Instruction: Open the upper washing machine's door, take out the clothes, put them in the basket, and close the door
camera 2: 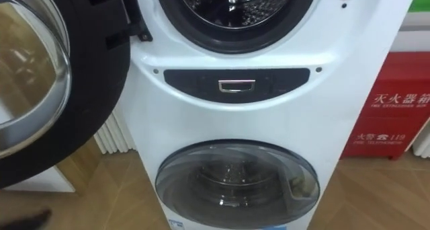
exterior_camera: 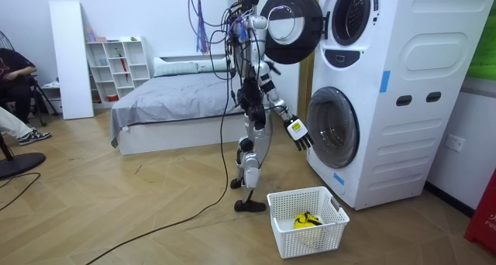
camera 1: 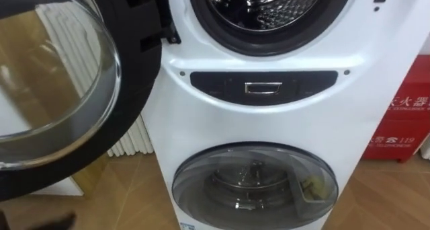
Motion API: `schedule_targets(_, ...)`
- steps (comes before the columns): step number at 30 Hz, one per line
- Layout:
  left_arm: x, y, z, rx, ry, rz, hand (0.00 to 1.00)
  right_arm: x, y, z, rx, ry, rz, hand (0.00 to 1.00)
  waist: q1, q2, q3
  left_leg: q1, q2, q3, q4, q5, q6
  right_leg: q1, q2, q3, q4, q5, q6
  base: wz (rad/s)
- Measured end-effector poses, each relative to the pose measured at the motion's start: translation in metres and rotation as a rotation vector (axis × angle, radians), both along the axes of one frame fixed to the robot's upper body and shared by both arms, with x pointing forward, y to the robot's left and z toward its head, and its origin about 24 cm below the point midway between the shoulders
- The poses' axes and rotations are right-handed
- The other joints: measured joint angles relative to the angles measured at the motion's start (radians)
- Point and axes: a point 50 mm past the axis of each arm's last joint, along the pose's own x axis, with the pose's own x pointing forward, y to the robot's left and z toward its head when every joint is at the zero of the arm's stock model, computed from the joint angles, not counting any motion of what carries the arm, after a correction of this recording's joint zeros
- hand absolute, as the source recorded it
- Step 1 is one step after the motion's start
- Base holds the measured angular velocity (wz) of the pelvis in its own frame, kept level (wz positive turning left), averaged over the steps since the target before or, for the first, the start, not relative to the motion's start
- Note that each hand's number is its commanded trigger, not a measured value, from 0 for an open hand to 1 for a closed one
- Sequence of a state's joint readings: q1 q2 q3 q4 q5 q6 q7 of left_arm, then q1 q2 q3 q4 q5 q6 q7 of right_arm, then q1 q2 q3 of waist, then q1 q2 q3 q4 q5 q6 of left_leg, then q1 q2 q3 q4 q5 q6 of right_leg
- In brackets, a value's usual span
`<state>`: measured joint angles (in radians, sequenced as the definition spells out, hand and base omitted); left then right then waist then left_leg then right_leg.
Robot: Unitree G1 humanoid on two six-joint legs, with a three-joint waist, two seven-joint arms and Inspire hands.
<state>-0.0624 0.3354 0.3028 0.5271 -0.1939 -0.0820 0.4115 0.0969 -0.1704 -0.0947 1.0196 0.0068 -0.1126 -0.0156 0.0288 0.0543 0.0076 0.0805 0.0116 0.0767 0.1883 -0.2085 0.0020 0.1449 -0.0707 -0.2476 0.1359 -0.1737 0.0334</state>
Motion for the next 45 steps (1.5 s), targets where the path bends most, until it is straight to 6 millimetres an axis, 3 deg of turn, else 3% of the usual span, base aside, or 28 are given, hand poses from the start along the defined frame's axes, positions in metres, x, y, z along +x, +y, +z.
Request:
schedule_targets(5, 0.007, 0.003, 0.027, 0.026, -0.039, 0.033, 0.00, -0.007, 0.002, -0.002, 0.005, 0.028, 0.043, 0.00, 0.008, 0.001, 0.0042, -0.041, -0.006, -0.024, 0.018, 0.001, 0.002, -0.029, -0.003, 0.004, 0.001, 0.000, 0.000, 0.15)
schedule_targets(19, 0.012, -0.019, 0.044, 0.155, 0.018, -0.074, 0.00, -0.008, 0.012, -0.007, 0.098, 0.063, 0.099, 0.00, 0.008, -0.004, 0.0068, -0.100, -0.010, -0.099, 0.067, 0.002, 0.004, -0.025, -0.001, 0.029, 0.004, 0.001, 0.000, 0.23)
schedule_targets(25, 0.007, -0.043, 0.050, 0.242, 0.041, -0.172, 0.00, -0.013, 0.015, -0.011, 0.123, 0.082, 0.069, 0.00, 0.006, -0.014, 0.0133, -0.124, -0.016, -0.094, 0.074, 0.007, 0.012, -0.028, -0.011, 0.053, 0.004, 0.003, 0.002, 0.24)
schedule_targets(28, 0.006, -0.054, 0.052, 0.251, 0.021, -0.190, 0.00, -0.009, 0.017, -0.012, 0.128, 0.101, 0.084, 0.00, 0.005, -0.022, 0.0219, -0.128, -0.025, -0.094, 0.073, 0.011, 0.018, -0.029, -0.020, 0.054, 0.005, 0.003, 0.003, 0.11)
schedule_targets(33, 0.000, -0.072, 0.053, 0.244, -0.011, -0.220, 0.00, -0.007, 0.025, -0.015, 0.137, 0.120, 0.134, 0.00, 0.004, -0.030, 0.0203, -0.139, -0.032, -0.091, 0.072, 0.019, 0.032, -0.034, -0.027, 0.055, 0.005, 0.016, 0.018, 0.08)
schedule_targets(38, -0.014, -0.095, 0.049, 0.249, -0.007, -0.291, 0.00, 0.001, 0.030, -0.014, 0.130, 0.096, 0.155, 0.00, 0.003, -0.041, 0.0169, -0.136, -0.045, -0.057, 0.064, 0.031, 0.052, -0.035, -0.048, 0.069, 0.002, 0.021, 0.025, 0.04)
schedule_targets(43, -0.018, -0.116, 0.046, 0.360, 0.033, -0.394, 0.00, 0.011, 0.037, -0.013, 0.145, 0.057, 0.173, 0.00, 0.001, -0.065, 0.0250, -0.137, -0.046, -0.049, 0.070, 0.038, 0.062, -0.035, -0.051, 0.072, 0.002, 0.034, 0.036, -0.04)
schedule_targets(45, -0.017, -0.126, 0.044, 0.360, 0.037, -0.466, 0.00, 0.012, 0.037, -0.012, 0.145, 0.048, 0.172, 0.00, -0.001, -0.078, 0.0247, -0.141, -0.044, -0.037, 0.071, 0.038, 0.062, -0.042, -0.051, 0.074, 0.002, 0.036, 0.038, -0.22)
